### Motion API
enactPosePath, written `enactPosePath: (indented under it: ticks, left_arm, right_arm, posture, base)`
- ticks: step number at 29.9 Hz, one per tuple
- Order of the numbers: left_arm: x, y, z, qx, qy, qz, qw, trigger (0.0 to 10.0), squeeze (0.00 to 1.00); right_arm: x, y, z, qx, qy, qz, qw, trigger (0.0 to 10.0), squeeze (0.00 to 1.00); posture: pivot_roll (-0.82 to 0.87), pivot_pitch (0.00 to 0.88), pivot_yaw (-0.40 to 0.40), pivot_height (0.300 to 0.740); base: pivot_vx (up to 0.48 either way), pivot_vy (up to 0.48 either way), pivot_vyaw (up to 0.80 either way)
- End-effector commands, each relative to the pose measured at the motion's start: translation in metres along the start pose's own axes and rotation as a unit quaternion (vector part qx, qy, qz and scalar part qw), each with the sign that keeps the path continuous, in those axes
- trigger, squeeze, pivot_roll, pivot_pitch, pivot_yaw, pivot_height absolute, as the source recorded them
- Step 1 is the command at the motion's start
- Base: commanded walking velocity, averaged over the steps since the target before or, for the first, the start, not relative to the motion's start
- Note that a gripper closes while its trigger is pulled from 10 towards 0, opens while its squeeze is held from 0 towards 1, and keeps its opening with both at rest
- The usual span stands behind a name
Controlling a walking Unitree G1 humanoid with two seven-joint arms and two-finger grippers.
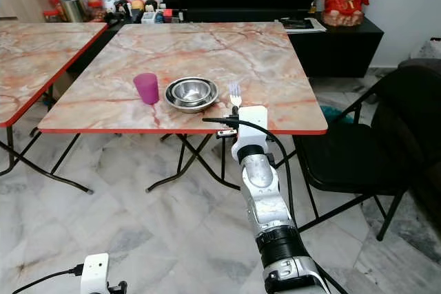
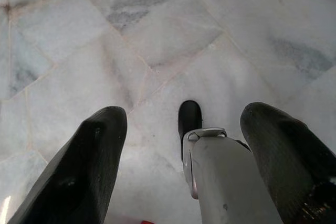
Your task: Setting the table
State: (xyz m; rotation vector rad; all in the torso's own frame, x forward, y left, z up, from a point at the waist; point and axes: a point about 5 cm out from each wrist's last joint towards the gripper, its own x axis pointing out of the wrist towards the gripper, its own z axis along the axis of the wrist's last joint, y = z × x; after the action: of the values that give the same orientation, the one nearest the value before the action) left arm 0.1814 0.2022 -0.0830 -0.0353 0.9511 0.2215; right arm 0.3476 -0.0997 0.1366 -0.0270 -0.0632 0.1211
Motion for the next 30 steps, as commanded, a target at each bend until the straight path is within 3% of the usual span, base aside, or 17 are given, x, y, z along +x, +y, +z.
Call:
enactPosePath:
  ticks: [1,12,30]
  left_arm:
    - [0.0003,0.0051,0.0012,-0.007,0.001,0.006,1.0,10.0,0.0]
    - [0.0003,0.0063,0.0014,-0.005,0.001,0.007,1.0,10.0,0.0]
    - [0.0006,0.0054,0.0042,0.01,-0.007,0.004,1.0,10.0,0.0]
  right_arm:
    - [0.0017,0.0027,0.0039,-0.002,-0.004,0.003,1.0,10.0,0.0]
    - [0.0021,0.0026,0.0038,-0.001,-0.003,0.0,1.0,10.0,0.0]
    - [0.0028,-0.0051,0.0016,0.0,0.002,-0.019,1.0,10.0,0.0]
  posture:
    - [-0.06,0.0,0.018,0.74]
    - [-0.06,0.0,0.02,0.74]
    - [-0.06,0.0,0.025,0.74]
  base:
    - [0.0,0.356,0.0]
    - [0.0,0.404,0.0]
    - [0.056,0.0,0.0]
